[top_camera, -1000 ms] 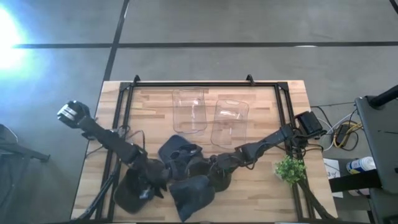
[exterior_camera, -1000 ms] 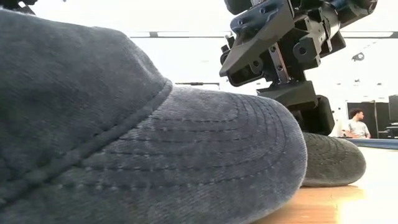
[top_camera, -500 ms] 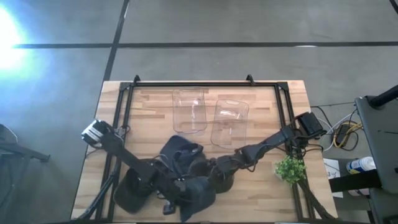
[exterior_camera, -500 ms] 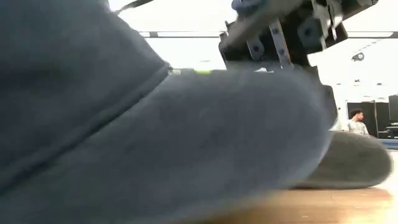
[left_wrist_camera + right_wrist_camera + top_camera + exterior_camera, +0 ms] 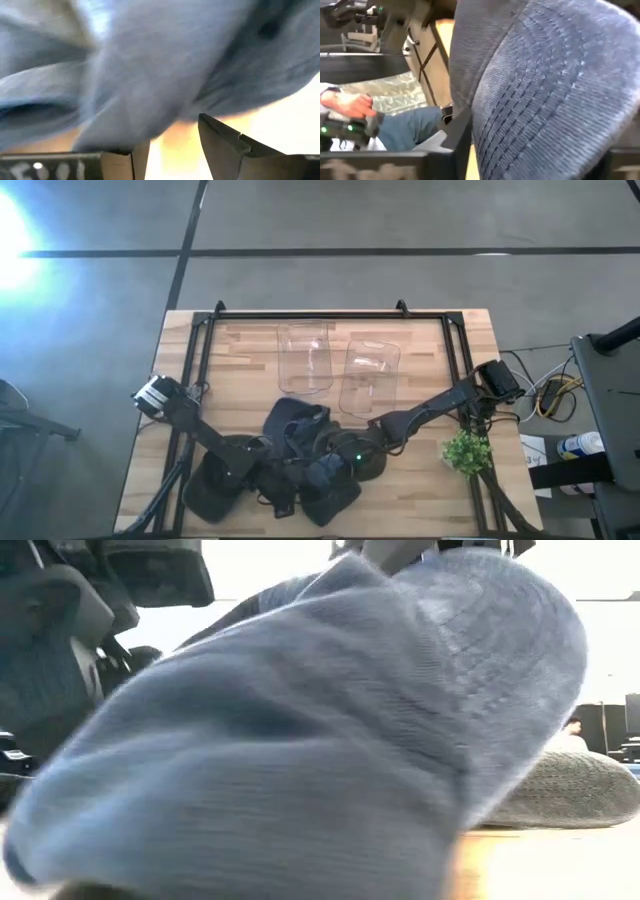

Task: Pick & Place hat
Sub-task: Put the bottom blue cap into the left transparent bin, then put the blue cap into the left transparent bin

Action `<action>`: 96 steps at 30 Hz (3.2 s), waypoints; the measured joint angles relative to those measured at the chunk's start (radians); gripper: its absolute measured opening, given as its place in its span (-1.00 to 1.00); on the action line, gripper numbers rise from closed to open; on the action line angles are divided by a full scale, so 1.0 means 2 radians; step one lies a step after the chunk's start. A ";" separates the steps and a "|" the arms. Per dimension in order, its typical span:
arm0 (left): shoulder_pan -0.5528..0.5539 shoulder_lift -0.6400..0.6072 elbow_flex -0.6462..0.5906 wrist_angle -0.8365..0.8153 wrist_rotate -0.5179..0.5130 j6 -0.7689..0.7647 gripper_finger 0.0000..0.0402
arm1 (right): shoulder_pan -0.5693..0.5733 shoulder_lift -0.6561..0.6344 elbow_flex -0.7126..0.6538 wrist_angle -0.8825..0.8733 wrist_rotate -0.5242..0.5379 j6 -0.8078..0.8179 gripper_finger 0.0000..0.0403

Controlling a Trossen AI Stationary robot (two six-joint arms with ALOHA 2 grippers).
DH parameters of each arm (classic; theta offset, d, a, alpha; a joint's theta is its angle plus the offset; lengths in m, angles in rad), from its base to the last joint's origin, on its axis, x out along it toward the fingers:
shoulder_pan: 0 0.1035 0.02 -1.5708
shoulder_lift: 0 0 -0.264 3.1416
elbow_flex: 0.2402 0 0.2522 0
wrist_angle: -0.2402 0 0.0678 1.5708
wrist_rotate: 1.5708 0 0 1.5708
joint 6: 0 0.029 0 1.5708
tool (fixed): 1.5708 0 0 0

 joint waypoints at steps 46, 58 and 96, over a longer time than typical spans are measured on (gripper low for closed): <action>-0.142 -0.470 -0.001 -0.631 -0.508 -0.326 -0.19 | -0.118 0.101 0.194 0.103 0.763 -0.021 -0.93; -0.140 -0.541 -0.015 -0.631 -0.486 -0.279 -0.19 | -0.157 0.217 0.373 -0.173 0.685 0.156 -0.94; -0.140 -0.578 -0.091 -0.625 -0.413 -0.305 -0.19 | -0.165 0.155 0.512 -0.656 0.130 -0.138 0.07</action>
